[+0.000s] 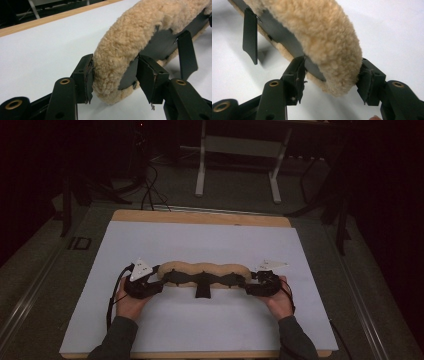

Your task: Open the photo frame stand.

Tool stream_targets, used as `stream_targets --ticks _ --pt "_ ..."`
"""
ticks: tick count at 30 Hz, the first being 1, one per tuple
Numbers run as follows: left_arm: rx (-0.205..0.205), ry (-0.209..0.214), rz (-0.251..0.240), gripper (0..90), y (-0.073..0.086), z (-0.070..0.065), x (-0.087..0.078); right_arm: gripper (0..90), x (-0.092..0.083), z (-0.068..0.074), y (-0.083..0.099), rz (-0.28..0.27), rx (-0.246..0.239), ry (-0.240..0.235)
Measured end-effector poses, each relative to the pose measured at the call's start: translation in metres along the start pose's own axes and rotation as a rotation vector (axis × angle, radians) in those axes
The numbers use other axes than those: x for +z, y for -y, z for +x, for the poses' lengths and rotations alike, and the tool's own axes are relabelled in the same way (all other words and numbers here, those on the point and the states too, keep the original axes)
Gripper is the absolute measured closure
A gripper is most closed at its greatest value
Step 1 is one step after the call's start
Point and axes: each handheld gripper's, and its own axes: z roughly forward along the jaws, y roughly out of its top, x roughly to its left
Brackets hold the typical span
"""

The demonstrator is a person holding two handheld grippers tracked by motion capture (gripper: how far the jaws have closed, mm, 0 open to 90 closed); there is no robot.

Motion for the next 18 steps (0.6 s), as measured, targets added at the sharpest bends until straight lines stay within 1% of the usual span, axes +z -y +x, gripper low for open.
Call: stream_targets --ticks 1,2,4,9,12,14,18 --pt "-0.004 0.010 -0.002 48.8 0.001 -0.001 -0.002 44.3 -0.001 0.001 0.000 0.007 -0.004 0.001" --pt "-0.010 0.020 -0.004 48.1 0.002 0.000 -0.003 44.8 -0.002 0.004 0.001 0.026 -0.015 0.018" --pt "-0.015 0.030 -0.004 47.6 0.003 0.000 -0.005 46.5 -0.003 0.006 0.003 0.047 -0.026 0.039" --pt "-0.007 0.030 0.008 47.3 0.004 -0.003 -0.008 46.8 -0.006 0.005 0.012 0.076 0.011 0.062" --pt "-0.009 0.030 0.010 47.2 0.005 -0.003 -0.009 46.8 -0.008 0.004 0.015 0.075 0.025 0.068" --pt "-0.017 0.031 0.008 47.3 0.006 -0.004 -0.009 46.7 -0.013 0.004 0.017 0.053 0.053 0.066" --pt "-0.034 0.038 0.003 47.4 0.009 -0.004 -0.011 46.0 -0.015 0.005 0.022 0.033 0.075 0.055"
